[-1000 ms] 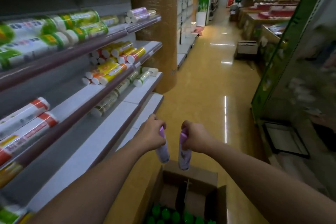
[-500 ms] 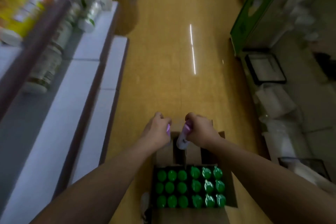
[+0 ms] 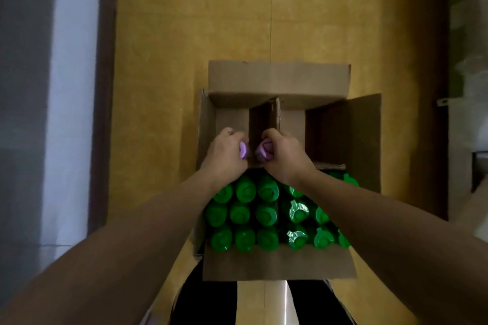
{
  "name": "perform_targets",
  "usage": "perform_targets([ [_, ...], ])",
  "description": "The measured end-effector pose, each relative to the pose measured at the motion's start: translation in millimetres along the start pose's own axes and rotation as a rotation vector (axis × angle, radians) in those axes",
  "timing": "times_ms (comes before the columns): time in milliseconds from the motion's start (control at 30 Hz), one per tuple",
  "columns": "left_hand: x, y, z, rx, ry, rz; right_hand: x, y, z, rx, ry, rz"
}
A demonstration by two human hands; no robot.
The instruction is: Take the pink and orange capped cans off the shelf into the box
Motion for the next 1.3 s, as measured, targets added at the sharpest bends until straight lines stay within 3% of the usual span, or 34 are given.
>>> perform_targets([
  [400,-54,-65,56,0.012,0.112,0.118,-68,-80,-42,0.236,-0.002,0.203],
  [600,-57,-82,69,0.035,0.118,0.126,-65,-95,-49,0.237,-0.019,0.146],
  [1033,-43,-85,51,0.068,0.147,0.171,-45,-89,-48,0.209,-0.054,0.146],
  [1300,-18,-40,12,-0.064,0.086,0.021,-19,-34,-42,0.292,-0.028,0.085],
])
Point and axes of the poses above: each hand's wrist, its own x-axis away from the middle knuckle, its own y-axis out of the back of the hand, z = x × y, the point moved 6 cm from there along -x, towards the middle knuckle, and after that the axes turned 11 degrees about x, right-handed, at the moved point
